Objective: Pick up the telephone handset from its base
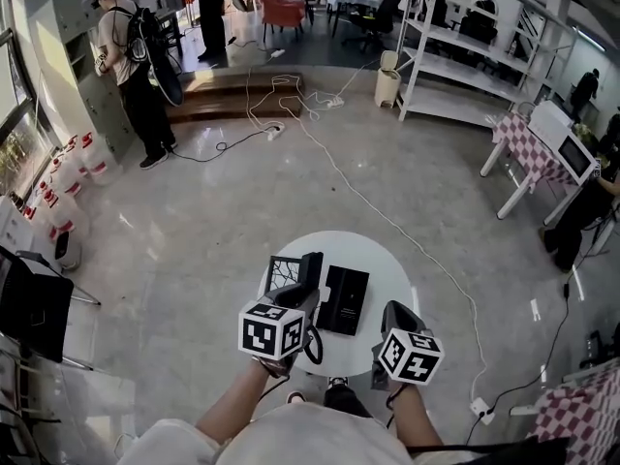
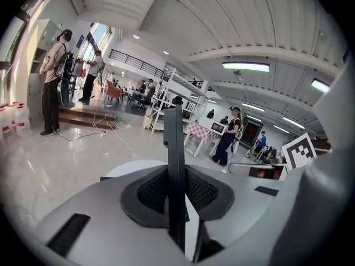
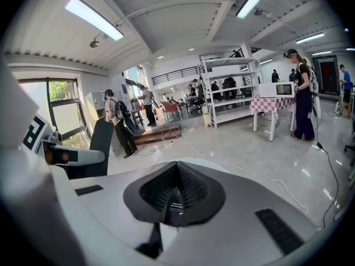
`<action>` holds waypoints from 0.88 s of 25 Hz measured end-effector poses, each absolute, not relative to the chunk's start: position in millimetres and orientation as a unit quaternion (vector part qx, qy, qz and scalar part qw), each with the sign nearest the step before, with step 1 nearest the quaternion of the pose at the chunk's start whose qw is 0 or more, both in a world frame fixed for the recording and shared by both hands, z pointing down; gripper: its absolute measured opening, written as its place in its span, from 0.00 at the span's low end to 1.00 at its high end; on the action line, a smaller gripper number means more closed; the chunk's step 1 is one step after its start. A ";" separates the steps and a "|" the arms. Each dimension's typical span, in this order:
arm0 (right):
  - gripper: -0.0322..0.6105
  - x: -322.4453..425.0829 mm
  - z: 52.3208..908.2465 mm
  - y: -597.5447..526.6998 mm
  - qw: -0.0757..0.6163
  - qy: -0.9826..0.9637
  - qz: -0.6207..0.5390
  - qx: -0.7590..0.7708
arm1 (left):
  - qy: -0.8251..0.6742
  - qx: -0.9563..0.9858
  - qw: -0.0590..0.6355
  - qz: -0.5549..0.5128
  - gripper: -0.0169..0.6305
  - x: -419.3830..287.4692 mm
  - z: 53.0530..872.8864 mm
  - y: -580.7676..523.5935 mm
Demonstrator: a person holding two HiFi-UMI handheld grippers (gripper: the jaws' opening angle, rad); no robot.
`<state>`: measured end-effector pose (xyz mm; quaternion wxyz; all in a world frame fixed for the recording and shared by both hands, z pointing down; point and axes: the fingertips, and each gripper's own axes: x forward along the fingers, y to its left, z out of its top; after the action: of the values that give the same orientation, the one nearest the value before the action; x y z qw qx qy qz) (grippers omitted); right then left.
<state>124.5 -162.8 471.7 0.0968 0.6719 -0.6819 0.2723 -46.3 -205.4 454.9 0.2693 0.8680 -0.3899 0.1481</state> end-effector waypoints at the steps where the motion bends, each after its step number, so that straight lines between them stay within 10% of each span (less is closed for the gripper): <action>1: 0.09 122.4 468.8 -162.0 0.095 -0.682 0.269 0.673 | -0.392 0.869 0.262 0.148 0.16 -49.4 451.6 -205.1; 22: 0.09 130.4 436.7 -161.1 0.081 -0.689 0.237 0.680 | -0.458 0.865 0.188 0.083 0.16 -65.1 406.7 -206.3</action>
<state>130.4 -161.1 436.7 0.0815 0.6804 -0.6886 0.2372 -65.1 -206.3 406.7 0.1879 0.8650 -0.4578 0.0829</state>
